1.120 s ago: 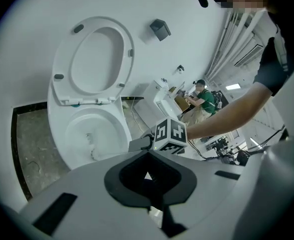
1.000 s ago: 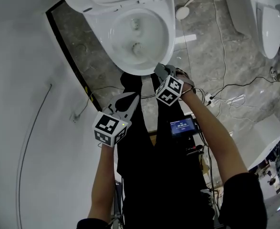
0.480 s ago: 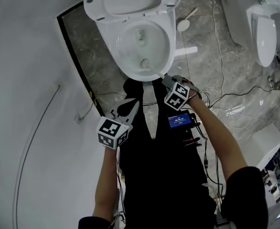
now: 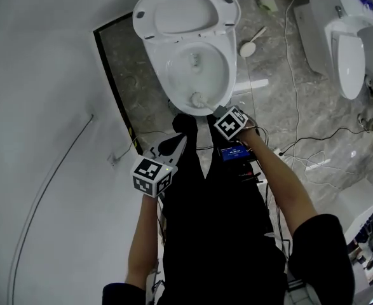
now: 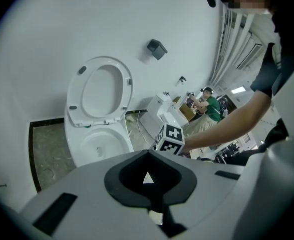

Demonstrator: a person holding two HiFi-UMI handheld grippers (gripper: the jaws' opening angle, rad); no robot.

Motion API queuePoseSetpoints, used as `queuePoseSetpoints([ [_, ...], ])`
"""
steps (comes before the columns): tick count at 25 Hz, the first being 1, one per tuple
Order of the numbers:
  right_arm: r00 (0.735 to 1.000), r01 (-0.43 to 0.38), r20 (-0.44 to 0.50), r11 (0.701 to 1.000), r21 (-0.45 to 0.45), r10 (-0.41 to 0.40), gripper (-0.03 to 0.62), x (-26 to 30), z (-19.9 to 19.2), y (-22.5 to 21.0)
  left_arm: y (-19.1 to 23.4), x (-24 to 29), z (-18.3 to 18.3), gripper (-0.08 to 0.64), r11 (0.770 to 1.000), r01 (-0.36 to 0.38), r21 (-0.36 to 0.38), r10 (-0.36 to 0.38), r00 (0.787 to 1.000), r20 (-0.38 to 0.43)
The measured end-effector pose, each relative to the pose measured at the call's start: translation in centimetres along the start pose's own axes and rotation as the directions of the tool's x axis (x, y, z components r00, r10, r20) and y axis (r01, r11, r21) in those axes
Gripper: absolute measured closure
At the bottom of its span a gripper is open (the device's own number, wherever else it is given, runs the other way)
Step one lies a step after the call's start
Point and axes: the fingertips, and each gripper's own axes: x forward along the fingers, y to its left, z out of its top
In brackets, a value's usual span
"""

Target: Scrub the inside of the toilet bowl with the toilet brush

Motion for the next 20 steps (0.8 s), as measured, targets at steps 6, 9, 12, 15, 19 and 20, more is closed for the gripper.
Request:
queuePoseSetpoints([
  [6, 0.996, 0.024, 0.089, 0.999, 0.027, -0.026, 0.422, -3.0, 3.1, -1.7, -0.9, -1.4, 1.1, 0.549, 1.000, -0.020, -0.007, 0.020, 0.999, 0.026],
  [9, 0.987, 0.055, 0.150, 0.997, 0.057, -0.063, 0.422, -5.5, 4.3, -3.1, -2.0, -1.8, 1.9, 0.549, 1.000, -0.017, -0.013, 0.017, 0.999, 0.050],
  [12, 0.971, 0.070, 0.222, 0.992, 0.105, -0.092, 0.422, -8.6, 5.6, -4.5, -2.8, -2.3, 2.9, 0.549, 1.000, -0.016, -0.009, 0.017, 0.997, 0.076],
  [15, 0.936, 0.094, 0.327, 0.989, 0.119, -0.128, 0.422, -12.2, 7.7, -5.5, -3.2, -2.8, 4.2, 0.549, 1.000, -0.015, -0.009, 0.016, 0.994, 0.106],
  [19, 0.927, 0.052, 0.362, 0.989, 0.139, -0.099, 0.423, -14.6, 7.6, -4.6, -3.2, -3.3, 6.1, 0.549, 1.000, -0.023, 0.009, 0.021, 0.989, 0.143],
  [20, 0.933, 0.027, 0.350, 0.988, 0.152, -0.079, 0.422, -14.7, 7.1, -4.1, -3.2, -3.5, 6.5, 0.549, 1.000, -0.026, 0.015, 0.024, 0.988, 0.152],
])
